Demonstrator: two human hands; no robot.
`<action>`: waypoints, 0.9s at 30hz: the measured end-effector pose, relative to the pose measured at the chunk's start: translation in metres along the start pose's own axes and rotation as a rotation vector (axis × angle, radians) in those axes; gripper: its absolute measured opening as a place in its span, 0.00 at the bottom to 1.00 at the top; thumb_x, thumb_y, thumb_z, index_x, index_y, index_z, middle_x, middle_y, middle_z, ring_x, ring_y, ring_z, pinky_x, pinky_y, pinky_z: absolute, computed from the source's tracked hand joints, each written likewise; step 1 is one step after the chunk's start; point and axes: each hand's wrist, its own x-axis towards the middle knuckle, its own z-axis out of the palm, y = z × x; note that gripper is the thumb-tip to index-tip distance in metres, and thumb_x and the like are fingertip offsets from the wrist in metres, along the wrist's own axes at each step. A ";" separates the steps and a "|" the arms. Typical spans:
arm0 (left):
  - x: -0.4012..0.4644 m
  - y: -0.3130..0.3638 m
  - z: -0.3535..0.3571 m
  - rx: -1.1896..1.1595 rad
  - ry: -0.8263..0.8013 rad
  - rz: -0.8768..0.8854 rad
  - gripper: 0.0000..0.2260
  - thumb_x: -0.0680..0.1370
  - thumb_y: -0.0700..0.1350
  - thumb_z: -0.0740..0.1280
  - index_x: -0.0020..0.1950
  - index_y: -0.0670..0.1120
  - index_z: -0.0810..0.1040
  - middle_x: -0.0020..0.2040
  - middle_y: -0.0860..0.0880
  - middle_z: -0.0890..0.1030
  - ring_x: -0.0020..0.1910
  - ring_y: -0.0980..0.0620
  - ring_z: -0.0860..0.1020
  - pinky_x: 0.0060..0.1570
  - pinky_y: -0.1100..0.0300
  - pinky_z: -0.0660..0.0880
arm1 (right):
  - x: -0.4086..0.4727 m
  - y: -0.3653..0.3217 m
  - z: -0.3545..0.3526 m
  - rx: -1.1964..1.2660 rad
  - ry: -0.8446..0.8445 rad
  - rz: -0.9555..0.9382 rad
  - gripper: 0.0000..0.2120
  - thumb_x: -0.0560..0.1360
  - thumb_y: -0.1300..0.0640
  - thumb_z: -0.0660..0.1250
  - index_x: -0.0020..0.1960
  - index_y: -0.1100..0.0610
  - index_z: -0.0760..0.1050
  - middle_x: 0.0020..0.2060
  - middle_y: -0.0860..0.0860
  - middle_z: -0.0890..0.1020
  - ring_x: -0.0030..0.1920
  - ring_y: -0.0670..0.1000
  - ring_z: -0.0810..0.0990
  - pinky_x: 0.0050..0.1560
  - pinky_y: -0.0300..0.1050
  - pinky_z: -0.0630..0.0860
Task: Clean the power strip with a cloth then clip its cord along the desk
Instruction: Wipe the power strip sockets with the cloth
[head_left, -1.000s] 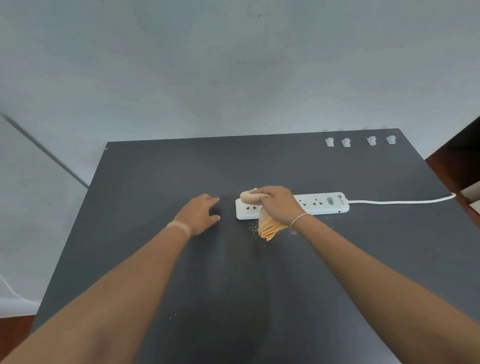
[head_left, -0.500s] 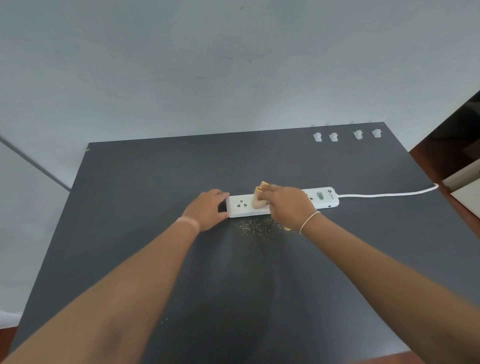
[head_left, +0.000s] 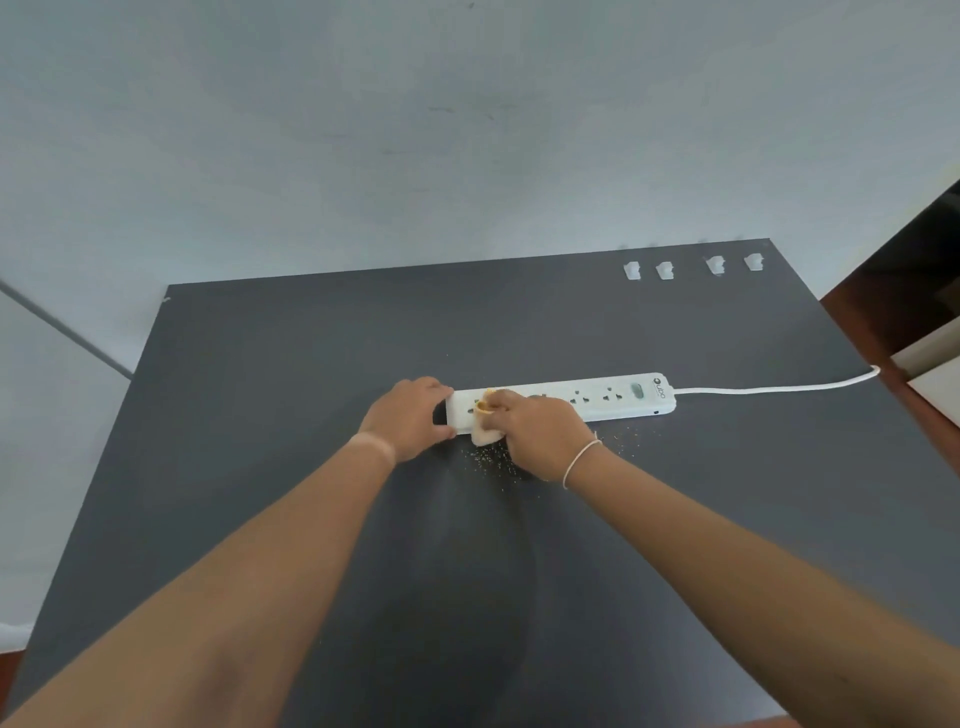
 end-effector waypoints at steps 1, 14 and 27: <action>0.000 0.001 0.000 0.008 0.006 -0.001 0.23 0.74 0.50 0.67 0.68 0.48 0.70 0.66 0.50 0.73 0.65 0.46 0.70 0.61 0.48 0.73 | -0.003 0.005 0.000 -0.011 -0.009 0.028 0.19 0.73 0.64 0.57 0.62 0.54 0.74 0.67 0.50 0.70 0.53 0.59 0.79 0.46 0.48 0.72; -0.002 -0.004 -0.003 0.085 -0.034 -0.009 0.22 0.76 0.50 0.65 0.69 0.49 0.69 0.68 0.51 0.71 0.66 0.46 0.70 0.61 0.49 0.73 | -0.003 0.008 -0.011 0.017 -0.021 0.041 0.17 0.73 0.63 0.57 0.59 0.53 0.75 0.65 0.51 0.71 0.53 0.58 0.79 0.44 0.46 0.70; 0.009 0.028 0.001 0.067 -0.048 0.041 0.27 0.76 0.51 0.65 0.73 0.48 0.63 0.72 0.50 0.67 0.68 0.45 0.66 0.65 0.49 0.69 | -0.013 0.040 -0.016 0.003 -0.024 0.199 0.18 0.73 0.64 0.58 0.59 0.52 0.76 0.62 0.50 0.72 0.50 0.59 0.80 0.41 0.46 0.69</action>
